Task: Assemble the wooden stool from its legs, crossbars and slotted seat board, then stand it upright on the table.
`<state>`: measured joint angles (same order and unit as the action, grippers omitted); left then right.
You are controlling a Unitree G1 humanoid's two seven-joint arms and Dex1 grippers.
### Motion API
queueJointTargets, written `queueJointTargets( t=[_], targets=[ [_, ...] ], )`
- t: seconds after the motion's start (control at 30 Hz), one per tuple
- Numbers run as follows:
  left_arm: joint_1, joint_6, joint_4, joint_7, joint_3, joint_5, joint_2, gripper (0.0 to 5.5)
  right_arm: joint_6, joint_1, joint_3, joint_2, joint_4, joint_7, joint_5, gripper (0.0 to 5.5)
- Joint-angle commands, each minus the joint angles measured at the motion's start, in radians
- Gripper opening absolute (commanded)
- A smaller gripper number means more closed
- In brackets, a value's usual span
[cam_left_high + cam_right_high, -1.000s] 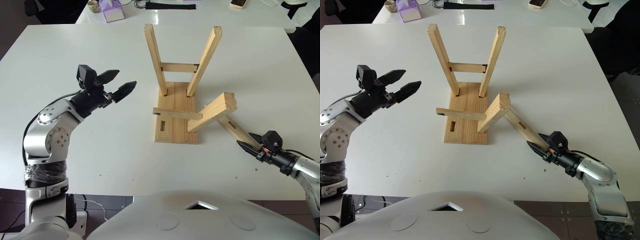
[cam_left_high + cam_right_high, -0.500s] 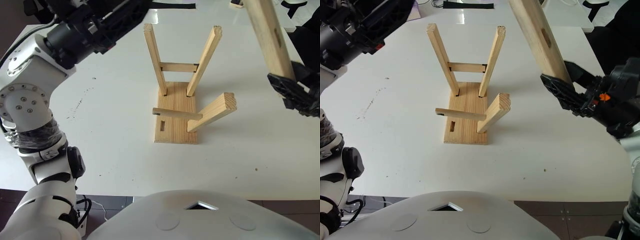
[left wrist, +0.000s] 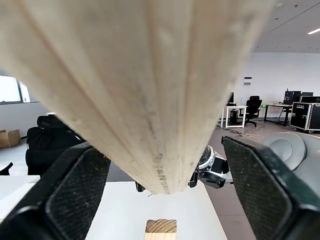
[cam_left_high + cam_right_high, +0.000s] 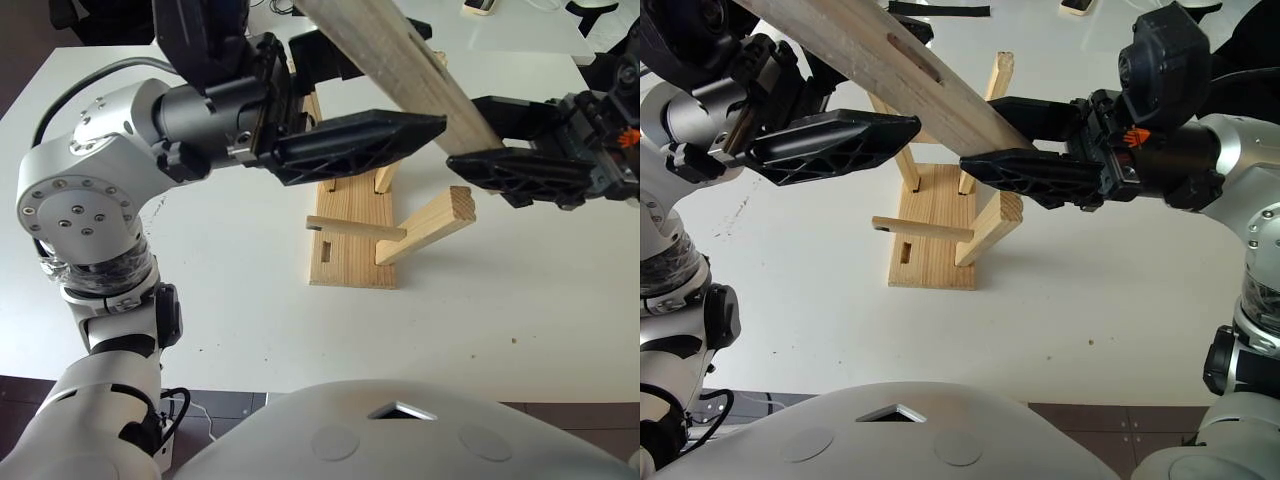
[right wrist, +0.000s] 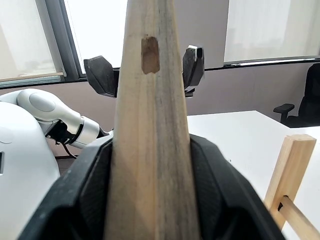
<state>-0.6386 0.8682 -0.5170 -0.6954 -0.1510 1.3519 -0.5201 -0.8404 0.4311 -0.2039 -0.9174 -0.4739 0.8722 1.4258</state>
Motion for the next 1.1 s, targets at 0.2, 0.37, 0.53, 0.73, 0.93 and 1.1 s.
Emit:
queueJointTargets(
  t=[0.2, 0.37, 0.53, 0.73, 0.93, 1.1],
  targets=[
    [0.016, -0.014, -0.004, 0.004, 0.017, -0.004, -0.023, 2.96, -0.023, -0.01, -0.013, -0.053, -0.035, 0.067, -0.091, 2.04],
    [0.0, -0.02, 0.013, 0.053, 0.022, 0.004, -0.007, 2.04, -0.013, -0.024, -0.002, -0.052, -0.056, 0.1, -0.146, 2.04],
    [0.02, -0.022, 0.006, 0.04, 0.034, -0.028, -0.025, 2.03, -0.013, -0.012, -0.009, -0.051, -0.052, 0.119, -0.162, 2.04],
    [0.038, -0.04, 0.013, -0.004, 0.036, -0.071, -0.047, 2.03, -0.01, 0.017, -0.02, -0.045, -0.036, 0.103, -0.17, 2.33],
    [-0.087, -0.114, 0.135, 0.167, -0.061, 0.1, 0.06, 2.03, -0.007, 0.026, -0.027, -0.03, -0.027, 0.087, -0.172, 2.48],
    [-0.16, -0.176, 0.207, 0.304, -0.137, 0.21, 0.097, 2.03, -0.006, 0.021, -0.072, -0.009, -0.013, 0.026, -0.131, 2.48]
  ],
)
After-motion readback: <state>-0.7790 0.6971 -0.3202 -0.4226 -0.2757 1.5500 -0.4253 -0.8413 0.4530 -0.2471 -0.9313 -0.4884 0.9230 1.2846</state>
